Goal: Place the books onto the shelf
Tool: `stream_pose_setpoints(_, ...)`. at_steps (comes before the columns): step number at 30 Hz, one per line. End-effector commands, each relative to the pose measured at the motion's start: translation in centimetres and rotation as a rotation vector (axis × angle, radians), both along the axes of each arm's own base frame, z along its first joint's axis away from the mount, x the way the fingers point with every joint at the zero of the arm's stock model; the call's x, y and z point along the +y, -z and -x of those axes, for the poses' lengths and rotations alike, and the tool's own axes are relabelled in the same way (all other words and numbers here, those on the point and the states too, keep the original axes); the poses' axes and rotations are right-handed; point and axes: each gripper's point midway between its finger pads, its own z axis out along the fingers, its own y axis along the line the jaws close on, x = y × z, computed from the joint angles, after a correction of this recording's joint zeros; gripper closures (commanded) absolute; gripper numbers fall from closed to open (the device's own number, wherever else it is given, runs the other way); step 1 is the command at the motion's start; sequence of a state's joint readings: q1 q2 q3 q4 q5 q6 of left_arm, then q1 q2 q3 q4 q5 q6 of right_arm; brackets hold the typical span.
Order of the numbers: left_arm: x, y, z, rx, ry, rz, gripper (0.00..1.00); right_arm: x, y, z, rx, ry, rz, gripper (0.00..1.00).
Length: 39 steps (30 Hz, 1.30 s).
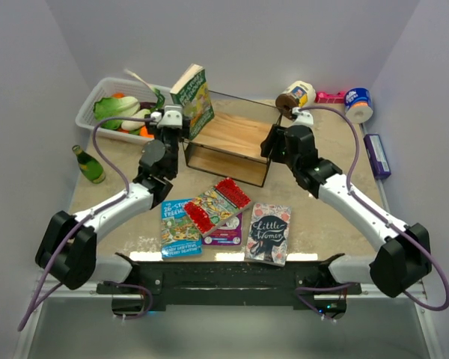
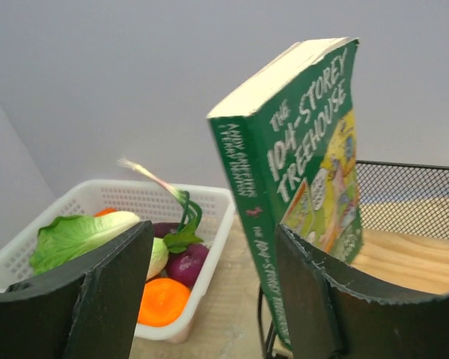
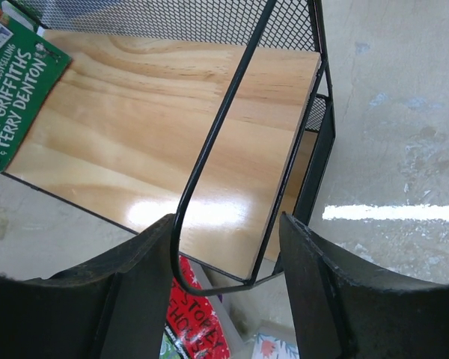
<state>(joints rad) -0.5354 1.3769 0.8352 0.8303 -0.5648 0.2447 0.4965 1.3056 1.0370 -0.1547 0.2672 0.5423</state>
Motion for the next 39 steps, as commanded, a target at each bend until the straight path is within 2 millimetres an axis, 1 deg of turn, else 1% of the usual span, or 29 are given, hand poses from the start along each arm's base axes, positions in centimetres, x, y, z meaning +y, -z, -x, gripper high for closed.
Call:
stream_pose_setpoints(1, 2.8, -1.9, 2.4, -0.046, -0.069, 0.055, 0.28, -0.9, -2.6, 1.1, -0.057, 0.009, -0.019, 0.39)
stream_pose_setpoints(4, 3.2, -1.9, 3.0, -0.039, -0.078, 0.05, 0.27, -1.3, -2.9, 1.6, -0.056, 0.012, -0.012, 0.39)
stream_pose_setpoints(5, 3.3, -2.2, 3.2, -0.048, -0.073, 0.052, 0.27, -1.5, -3.1, 1.7, -0.065, 0.014, -0.018, 0.39)
stream_pose_setpoints(9, 2.6, -2.0, 2.7, -0.042, -0.048, 0.041, 0.27, -1.2, -2.2, 1.8, -0.047, 0.005, -0.016, 0.39)
stream_pose_setpoints(12, 2.8, -1.8, 2.6, -0.029, -0.067, 0.065, 0.27, -1.2, -2.2, 1.9, -0.047, 0.003, -0.019, 0.39)
stream_pose_setpoints(15, 3.2, -1.8, 2.9, -0.033, -0.078, 0.067, 0.27, -1.4, -2.7, 2.0, -0.058, 0.006, -0.02, 0.39)
stream_pose_setpoints(17, 4.0, -2.0, 3.3, -0.03, -0.111, 0.081, 0.27, -1.5, -2.9, 2.4, -0.052, -0.002, -0.017, 0.4)
stream_pose_setpoints(18, 4.3, -2.3, 3.6, -0.034, -0.122, 0.107, 0.27, -1.4, -3.3, 2.7, -0.056, -0.013, -0.026, 0.4)
stream_pose_setpoints(19, 5.3, -2.5, 4.3, -0.023, -0.154, 0.135, 0.27, -1.4, -4.3, 3.4, -0.076, -0.027, -0.043, 0.41)
stream_pose_setpoints(20, 5.7, -2.7, 4.8, -0.02, -0.162, 0.157, 0.27, -1.6, -4.8, 4.0, -0.085, -0.033, -0.054, 0.41)
stream_pose_setpoints(21, 5.8, -2.8, 5.3, -0.021, -0.157, 0.206, 0.27, -1.7, -4.9, 4.7, -0.087, -0.044, -0.061, 0.41)
stream_pose_setpoints(22, 6.6, -2.9, 6.4, 0.001, -0.169, 0.227, 0.27, -1.8, -6.2, 5.9, -0.118, -0.069, -0.092, 0.41)
stream_pose_setpoints(23, 6.8, -2.9, 6.9, 0.013, -0.163, 0.253, 0.26, -1.7, -6.4, 6.5, -0.12, -0.089, -0.099, 0.41)
stream_pose_setpoints(24, 6.8, -2.8, 7.4, 0.02, -0.15, 0.308, 0.25, -1.6, -6.1, 7.2, -0.109, -0.106, -0.103, 0.42)
stream_pose_setpoints(25, 7.0, -2.3, 8.3, 0.058, -0.137, 0.313, 0.25, -1.5, -6.1, 7.8, -0.106, -0.127, -0.108, 0.42)
stream_pose_setpoints(26, 7.0, -2.0, 8.7, 0.082, -0.123, 0.328, 0.25, -1.1, -5.9, 8.9, -0.085, -0.166, -0.12, 0.42)
stream_pose_setpoints(27, 6.4, -1.7, 9.0, 0.104, -0.085, 0.381, 0.15, -0.8, -5.1, 9.5, -0.062, -0.198, -0.123, 0.43)
stream_pose_setpoints(28, 5.2, 0.0, 9.5, 0.191, -0.014, 0.354, 0.14, -0.4, -4.6, 10.1, -0.045, -0.225, -0.133, 0.43)
stream_pose_setpoints(29, 4.1, 0.7, 9.9, 0.233, 0.047, 0.356, 0.15, 0.3, -3.9, 11.0, -0.015, -0.275, -0.154, 0.43)
stream_pose_setpoints(30, 2.7, 1.9, 10.2, 0.285, 0.111, 0.376, 0.18, 0.7, -2.5, 11.7, 0.023, -0.301, -0.16, 0.44)
stream_pose_setpoints(31, 0.5, 4.0, 11.1, 0.388, 0.225, 0.356, 0.2, 1.1, -1.8, 12.2, 0.048, -0.315, -0.184, 0.44)
stream_pose_setpoints(32, -1.0, 4.9, 11.8, 0.435, 0.29, 0.36, 0.21, 1.6, -0.5, 13.1, 0.072, -0.346, -0.208, 0.44)
stream_pose_setpoints(33, -2.3, 6.9, 12.6, 0.499, 0.343, 0.383, 0.22, 1.9, 0.1, 13.5, 0.089, -0.357, -0.225, 0.44)
stream_pose_setpoints(34, -4.1, 8.1, 13.6, 0.555, 0.425, 0.395, 0.22, 2.2, 0.8, 13.8, 0.113, -0.358, -0.252, 0.44)
stream_pose_setpoints(35, -5.7, 9.1, 14.7, 0.597, 0.487, 0.405, 0.22, 2.4, 2.3, 14.2, 0.146, -0.36, -0.265, 0.44)
stream_pose_setpoints(36, -6.7, 11.1, 15.8, 0.655, 0.525, 0.43, 0.23, 3.0, 3.0, 14.9, 0.169, -0.397, -0.292, 0.43)
stream_pose_setpoints(37, -8.0, 11.4, 16.6, 0.66, 0.583, 0.447, 0.23, 3.4, 3.2, 15.0, 0.172, -0.395, -0.328, 0.43)
stream_pose_setpoints(38, -9.1, 13.3, 18.0, 0.71, 0.615, 0.457, 0.24, 3.5, 4.9, 15.4, 0.21, -0.387, -0.337, 0.4)
stream_pose_setpoints(39, -9.9, 13.1, 18.2, 0.686, 0.644, 0.481, 0.24, 3.9, 5.4, 15.6, 0.237, -0.39, -0.374, 0.39)
